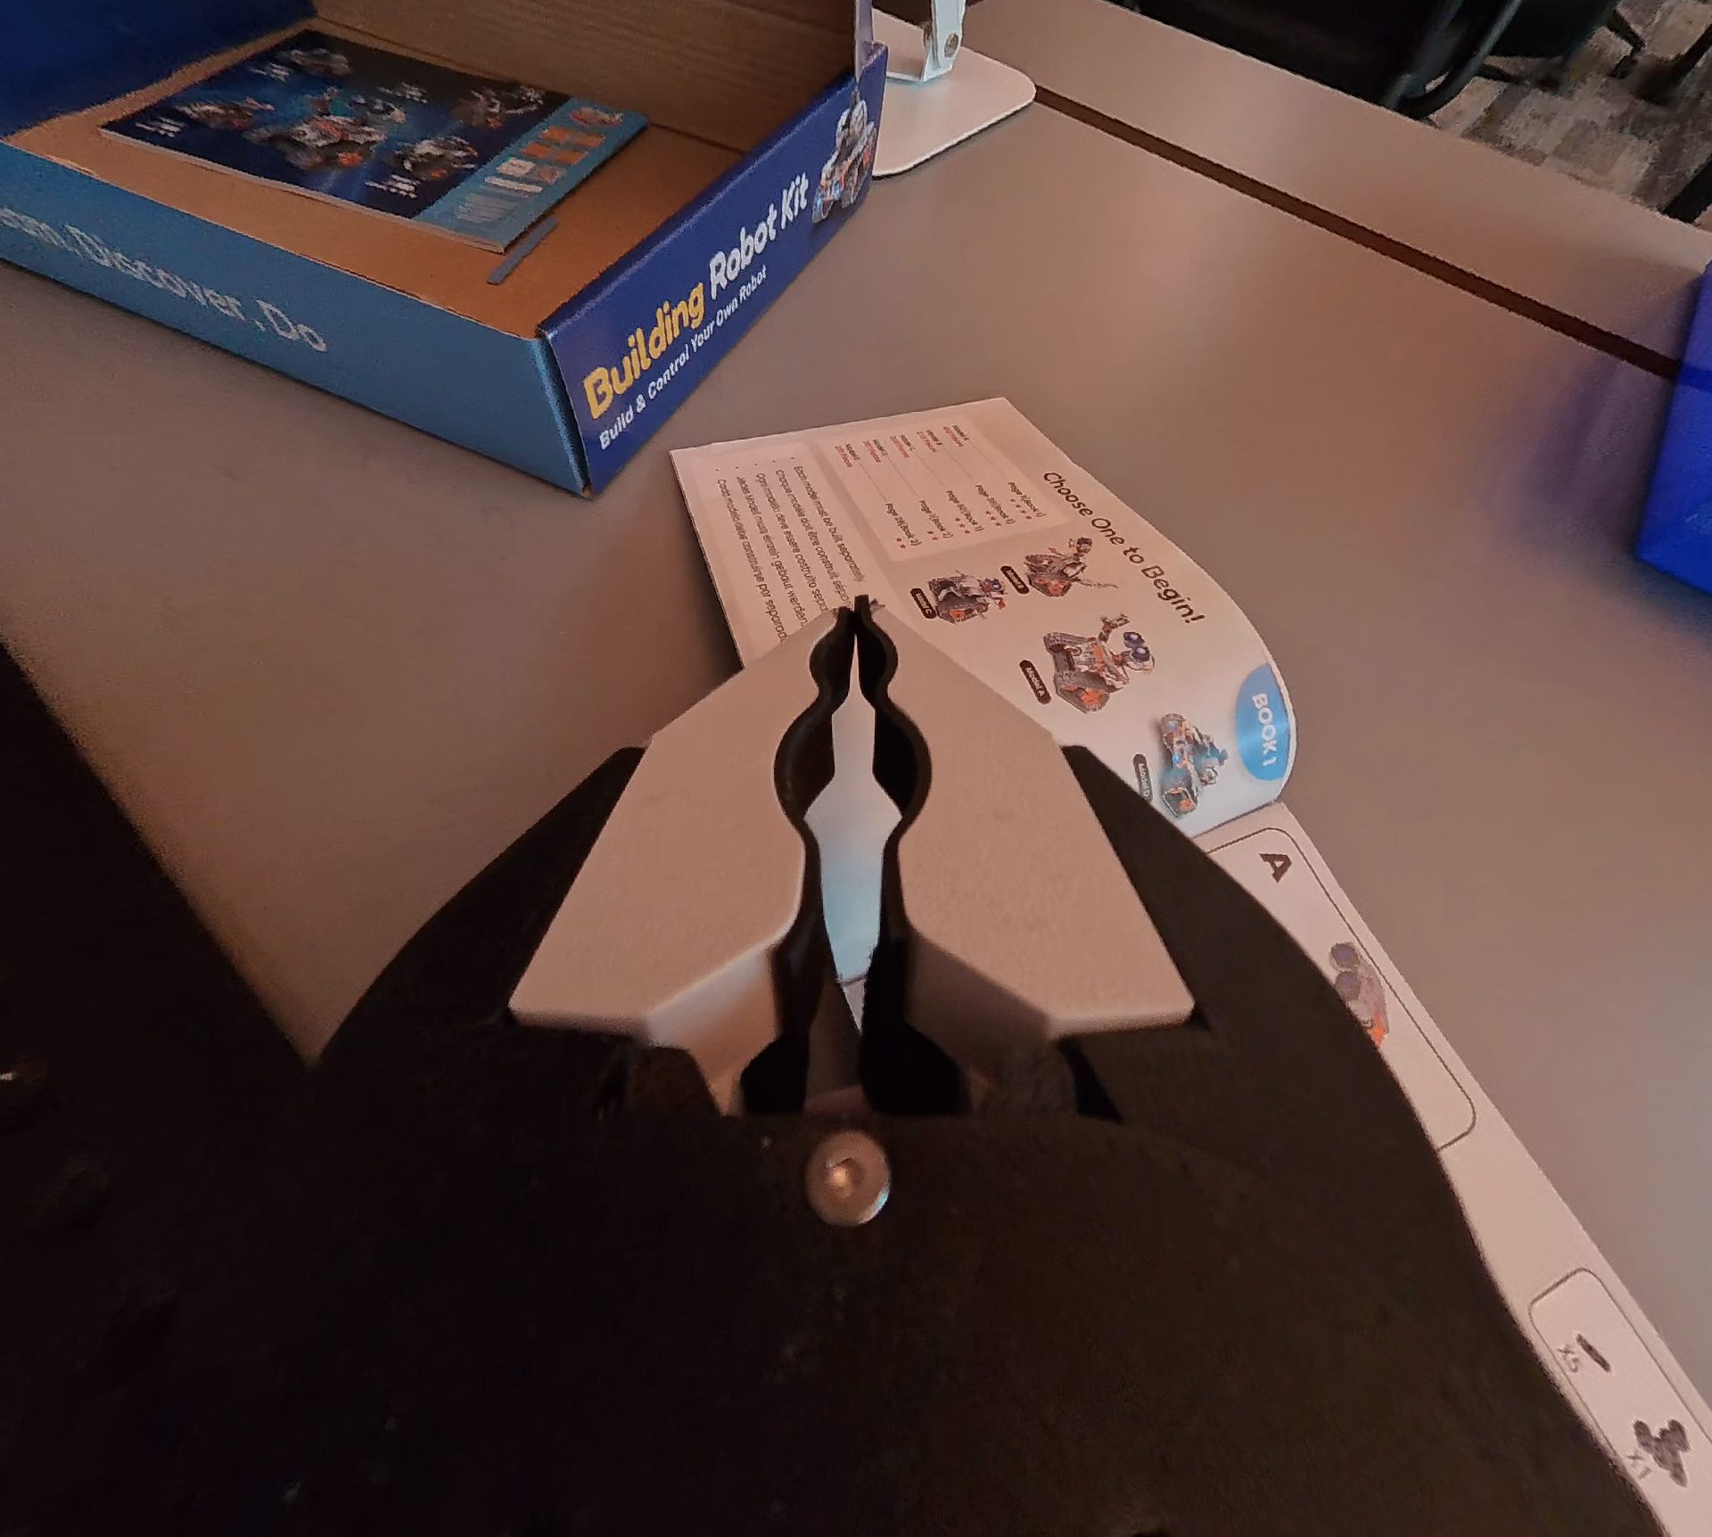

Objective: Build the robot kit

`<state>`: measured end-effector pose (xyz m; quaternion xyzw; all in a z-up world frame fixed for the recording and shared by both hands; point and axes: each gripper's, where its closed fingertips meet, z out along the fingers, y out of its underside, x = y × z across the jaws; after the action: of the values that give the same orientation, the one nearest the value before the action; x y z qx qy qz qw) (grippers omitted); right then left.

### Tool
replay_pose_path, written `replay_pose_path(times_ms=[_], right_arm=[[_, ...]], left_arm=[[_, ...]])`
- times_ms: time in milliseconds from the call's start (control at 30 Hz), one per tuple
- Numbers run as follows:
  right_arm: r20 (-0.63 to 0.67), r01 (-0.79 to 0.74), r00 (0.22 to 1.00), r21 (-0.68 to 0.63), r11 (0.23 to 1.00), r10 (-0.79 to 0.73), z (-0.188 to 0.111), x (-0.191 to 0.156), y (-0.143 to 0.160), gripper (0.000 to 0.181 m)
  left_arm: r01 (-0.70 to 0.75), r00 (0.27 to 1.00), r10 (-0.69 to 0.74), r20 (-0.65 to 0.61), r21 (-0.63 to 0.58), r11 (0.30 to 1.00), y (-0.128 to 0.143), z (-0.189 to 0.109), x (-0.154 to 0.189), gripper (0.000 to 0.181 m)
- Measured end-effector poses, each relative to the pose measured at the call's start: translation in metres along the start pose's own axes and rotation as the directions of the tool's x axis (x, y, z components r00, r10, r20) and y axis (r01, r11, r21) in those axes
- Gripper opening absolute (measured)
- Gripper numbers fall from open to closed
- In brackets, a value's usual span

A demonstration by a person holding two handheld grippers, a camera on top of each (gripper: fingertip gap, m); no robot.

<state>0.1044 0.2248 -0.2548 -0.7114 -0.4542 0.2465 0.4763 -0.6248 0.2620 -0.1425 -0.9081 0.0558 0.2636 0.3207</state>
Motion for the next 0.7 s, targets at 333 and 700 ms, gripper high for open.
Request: replay_pose_path(times_ms=[333, 700], right_arm=[[0.037, 0.019, 0.999, 0.116, 0.993, -0.024, -0.013, -0.006, -0.047, 0.016], [0.195, 0.111, 0.971, 0.132, 0.985, -0.136, 0.055, -0.006, -0.179, 0.045]], left_arm=[[0.094, 0.994, -0.061, -0.096, 0.390, 0.916, -0.042, -0.192, 0.053, 0.081], [0.382, 0.855, -0.092, -0.511, 0.499, 0.778, 0.015, -0.295, 0.176, 0.072]])
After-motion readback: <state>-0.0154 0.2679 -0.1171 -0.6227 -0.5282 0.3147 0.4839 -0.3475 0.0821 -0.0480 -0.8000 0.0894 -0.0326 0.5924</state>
